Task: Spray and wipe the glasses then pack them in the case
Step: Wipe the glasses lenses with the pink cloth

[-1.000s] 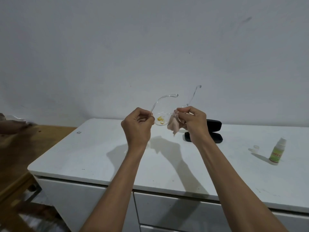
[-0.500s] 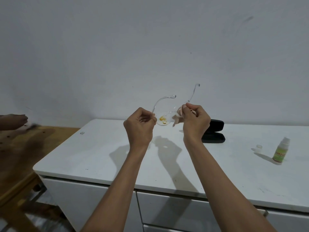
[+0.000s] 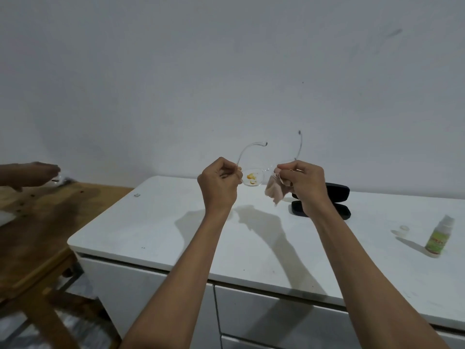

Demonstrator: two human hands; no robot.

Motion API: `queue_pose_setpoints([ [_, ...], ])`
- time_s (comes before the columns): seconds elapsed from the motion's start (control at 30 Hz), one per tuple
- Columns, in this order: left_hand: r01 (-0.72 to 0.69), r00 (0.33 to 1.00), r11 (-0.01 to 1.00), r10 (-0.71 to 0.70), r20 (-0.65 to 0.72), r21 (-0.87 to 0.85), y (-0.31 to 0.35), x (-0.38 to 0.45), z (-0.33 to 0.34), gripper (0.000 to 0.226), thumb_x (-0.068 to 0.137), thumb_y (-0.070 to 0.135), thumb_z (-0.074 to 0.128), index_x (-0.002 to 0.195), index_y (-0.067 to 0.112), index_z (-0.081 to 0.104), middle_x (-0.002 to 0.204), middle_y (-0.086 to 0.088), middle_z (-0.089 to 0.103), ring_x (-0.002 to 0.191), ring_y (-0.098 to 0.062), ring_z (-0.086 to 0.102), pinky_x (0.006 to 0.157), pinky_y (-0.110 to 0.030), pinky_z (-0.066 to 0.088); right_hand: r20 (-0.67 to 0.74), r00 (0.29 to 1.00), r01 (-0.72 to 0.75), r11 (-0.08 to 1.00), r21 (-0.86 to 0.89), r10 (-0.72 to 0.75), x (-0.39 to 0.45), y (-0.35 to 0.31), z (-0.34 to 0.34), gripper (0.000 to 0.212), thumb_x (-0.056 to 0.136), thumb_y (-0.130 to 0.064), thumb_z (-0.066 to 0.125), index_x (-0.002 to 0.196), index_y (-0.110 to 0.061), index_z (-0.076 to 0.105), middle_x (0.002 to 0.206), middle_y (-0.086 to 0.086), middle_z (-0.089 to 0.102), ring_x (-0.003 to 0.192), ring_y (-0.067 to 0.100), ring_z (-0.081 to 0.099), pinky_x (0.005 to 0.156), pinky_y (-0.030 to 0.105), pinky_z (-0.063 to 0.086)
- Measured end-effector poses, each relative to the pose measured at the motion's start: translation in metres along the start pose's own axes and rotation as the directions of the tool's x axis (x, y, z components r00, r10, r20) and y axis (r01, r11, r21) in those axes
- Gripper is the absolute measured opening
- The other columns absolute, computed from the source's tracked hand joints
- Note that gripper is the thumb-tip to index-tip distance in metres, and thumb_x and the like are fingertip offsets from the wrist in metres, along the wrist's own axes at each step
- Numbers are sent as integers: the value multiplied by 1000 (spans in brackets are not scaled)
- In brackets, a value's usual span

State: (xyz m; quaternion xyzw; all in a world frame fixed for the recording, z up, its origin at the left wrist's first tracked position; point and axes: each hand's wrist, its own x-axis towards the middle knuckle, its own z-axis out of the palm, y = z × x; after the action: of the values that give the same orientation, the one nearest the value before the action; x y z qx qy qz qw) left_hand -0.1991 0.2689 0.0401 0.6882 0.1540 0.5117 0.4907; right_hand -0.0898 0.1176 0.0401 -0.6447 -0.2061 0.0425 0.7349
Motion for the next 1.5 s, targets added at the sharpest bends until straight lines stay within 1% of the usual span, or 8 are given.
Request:
queue_pose_setpoints([
  [0.23,-16,999,999,18,-49,38,5,-4,9,13,75,-10,67,70,2,66,65,-7,73,60,-18,71,63,-34,58,-215,973,120,975,185,-79,-19,9,15,1,91,-5,72,91,-5,72,67,19,75,62,28,77,53,25,55],
  [0.33,-30,997,997,34,-70,64,5,-5,12,11,75,-9,67,72,1,67,66,-9,72,62,-22,71,64,-38,57,-329,944,132,941,311,-23,-29,16,28,6,94,-4,70,92,-10,71,67,1,74,63,14,72,64,27,57],
  [0.57,-1,991,996,13,-132,94,-3,-6,7,10,77,-7,68,74,2,66,65,-10,71,64,-25,70,65,-41,58,-132,977,-63,823,564,166,-47,22,63,14,100,-3,64,109,7,67,76,20,62,58,25,62,78,37,62],
  [0.7,-40,992,994,51,-114,99,-1,-12,10,11,77,-5,68,74,5,67,66,-3,72,64,-14,71,64,-36,58,-155,974,-65,864,500,163,-49,20,85,10,94,-5,73,88,-13,75,59,-2,67,52,10,62,62,20,58],
  [0.87,-88,991,993,95,-93,77,-1,-21,17,15,82,5,77,73,5,65,63,-1,70,61,-15,70,61,-38,58,-360,917,18,883,469,172,-41,18,102,10,90,-8,77,88,-18,78,89,8,80,85,26,76,88,40,63],
  [0.97,-115,987,991,122,-105,71,2,-24,19,17,83,3,75,72,6,63,61,0,68,60,-17,68,59,-38,57,-394,911,61,902,428,126,-35,16,102,9,89,-10,78,87,-19,79,85,2,80,82,20,77,80,36,63],
  [1.3,-32,993,995,42,-106,95,-15,-12,0,11,79,-5,71,73,2,65,67,-6,73,66,-21,71,66,-39,59,114,990,-85,995,54,78,-24,10,61,7,84,1,78,83,-5,80,66,7,75,61,25,75,62,35,63],
  [1.5,-75,992,993,83,-90,88,-13,-19,8,12,75,-6,72,73,4,65,65,-3,71,63,-14,70,63,-30,58,-272,960,68,998,12,-62,-40,16,75,21,80,-7,71,70,-25,75,61,-19,73,54,-4,67,54,8,47],
])
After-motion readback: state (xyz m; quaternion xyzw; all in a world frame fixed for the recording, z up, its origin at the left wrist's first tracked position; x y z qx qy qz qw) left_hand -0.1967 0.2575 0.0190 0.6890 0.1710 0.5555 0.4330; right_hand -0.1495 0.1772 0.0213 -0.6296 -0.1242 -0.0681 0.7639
